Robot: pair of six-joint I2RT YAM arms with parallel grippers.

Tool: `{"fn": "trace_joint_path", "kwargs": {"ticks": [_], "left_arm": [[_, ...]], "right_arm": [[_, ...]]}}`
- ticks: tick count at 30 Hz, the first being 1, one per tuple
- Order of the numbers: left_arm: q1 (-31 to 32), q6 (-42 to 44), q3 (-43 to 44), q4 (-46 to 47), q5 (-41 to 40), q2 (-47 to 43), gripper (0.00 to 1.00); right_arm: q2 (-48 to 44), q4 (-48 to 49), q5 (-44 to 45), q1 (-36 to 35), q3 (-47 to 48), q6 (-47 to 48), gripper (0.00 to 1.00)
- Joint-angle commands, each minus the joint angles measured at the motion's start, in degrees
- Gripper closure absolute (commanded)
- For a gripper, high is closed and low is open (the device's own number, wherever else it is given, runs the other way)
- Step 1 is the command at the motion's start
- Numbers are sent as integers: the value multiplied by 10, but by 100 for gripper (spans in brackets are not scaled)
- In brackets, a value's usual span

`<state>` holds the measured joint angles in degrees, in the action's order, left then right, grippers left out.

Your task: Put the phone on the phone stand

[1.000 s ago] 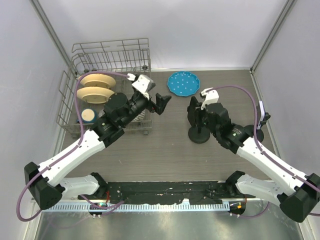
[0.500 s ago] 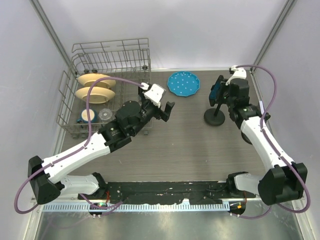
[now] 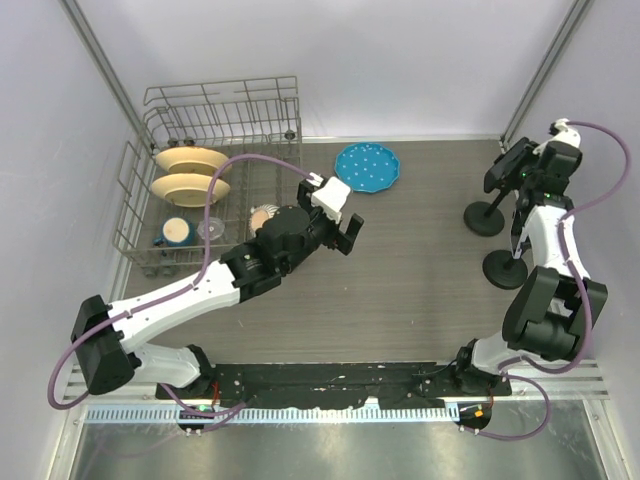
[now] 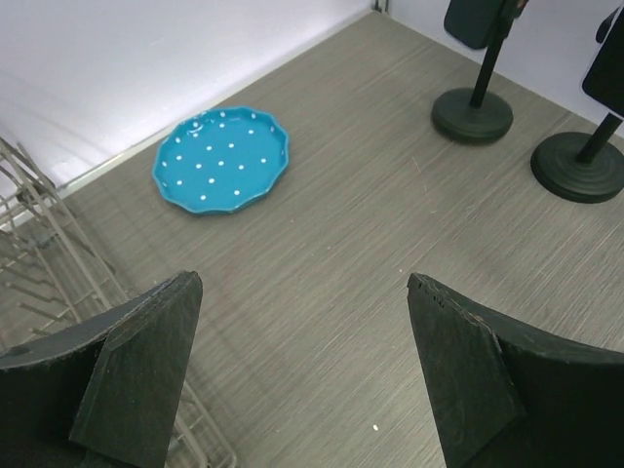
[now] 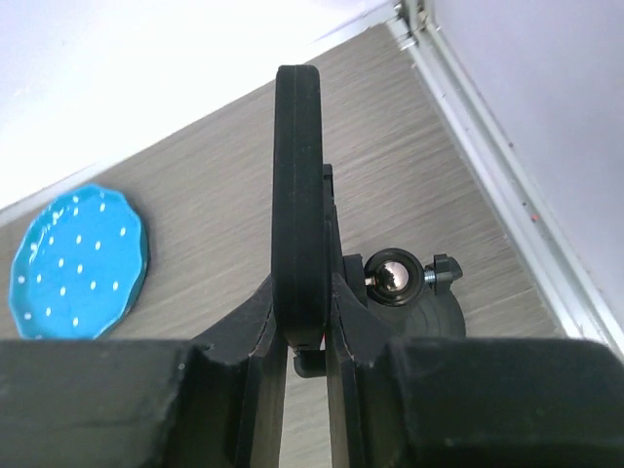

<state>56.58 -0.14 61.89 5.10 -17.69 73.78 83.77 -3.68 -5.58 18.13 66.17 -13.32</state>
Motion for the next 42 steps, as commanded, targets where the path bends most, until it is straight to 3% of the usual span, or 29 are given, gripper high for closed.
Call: {"fn": "trace_joint_path", "kwargs": {"ticks": [1, 14, 26, 31, 35, 36, 42], "left_arm": [[1, -21, 18, 3, 11, 14, 10], [1, -32, 18, 5, 36, 11, 11], [1, -31, 17, 7, 41, 6, 11], [1, -32, 17, 8, 43, 6, 11], [2, -29, 17, 7, 40, 8, 11], [1, -28, 16, 8, 40, 8, 11], [1, -28, 16, 8, 40, 8, 11]], "right_arm": [[6, 141, -87, 53, 67, -23, 99], [7, 106, -80, 67, 76, 48, 99], [-48, 104, 4, 21, 6, 127, 99], [-55, 123, -5, 17, -21, 126, 99], [-58, 125, 5, 17, -31, 130, 84], [-57, 125, 7, 17, -32, 130, 73], [-71, 116, 48, 14, -28, 120, 35]]}}
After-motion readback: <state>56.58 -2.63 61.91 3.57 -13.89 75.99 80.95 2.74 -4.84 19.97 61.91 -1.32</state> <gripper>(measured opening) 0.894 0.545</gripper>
